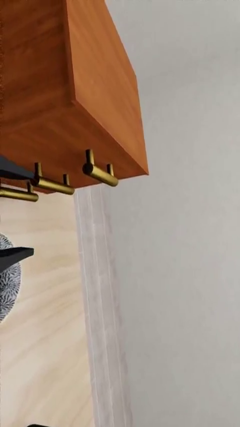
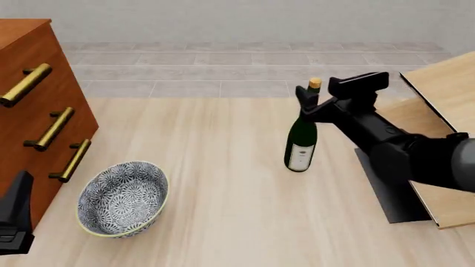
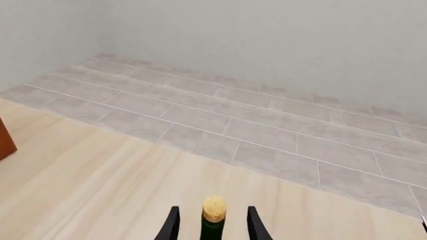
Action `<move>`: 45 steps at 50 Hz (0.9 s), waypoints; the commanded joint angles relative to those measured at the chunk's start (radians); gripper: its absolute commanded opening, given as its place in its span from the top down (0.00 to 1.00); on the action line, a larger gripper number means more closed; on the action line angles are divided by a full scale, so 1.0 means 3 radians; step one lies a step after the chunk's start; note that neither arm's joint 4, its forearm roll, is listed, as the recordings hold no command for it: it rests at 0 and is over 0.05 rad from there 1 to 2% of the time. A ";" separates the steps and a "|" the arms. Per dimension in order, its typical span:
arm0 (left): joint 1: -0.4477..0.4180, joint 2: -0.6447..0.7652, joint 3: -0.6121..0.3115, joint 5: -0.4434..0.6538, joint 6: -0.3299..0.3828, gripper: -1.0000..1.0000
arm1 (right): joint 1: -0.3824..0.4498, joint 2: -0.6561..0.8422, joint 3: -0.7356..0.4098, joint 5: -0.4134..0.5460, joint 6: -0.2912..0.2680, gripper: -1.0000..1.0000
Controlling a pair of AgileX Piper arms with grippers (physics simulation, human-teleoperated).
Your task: Put the wine bottle on the wine rack.
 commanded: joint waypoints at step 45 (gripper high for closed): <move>0.0001 0.0000 0.0064 -0.0059 0.0052 0.00 | 0.0019 0.0122 -0.0098 0.0002 0.0027 1.00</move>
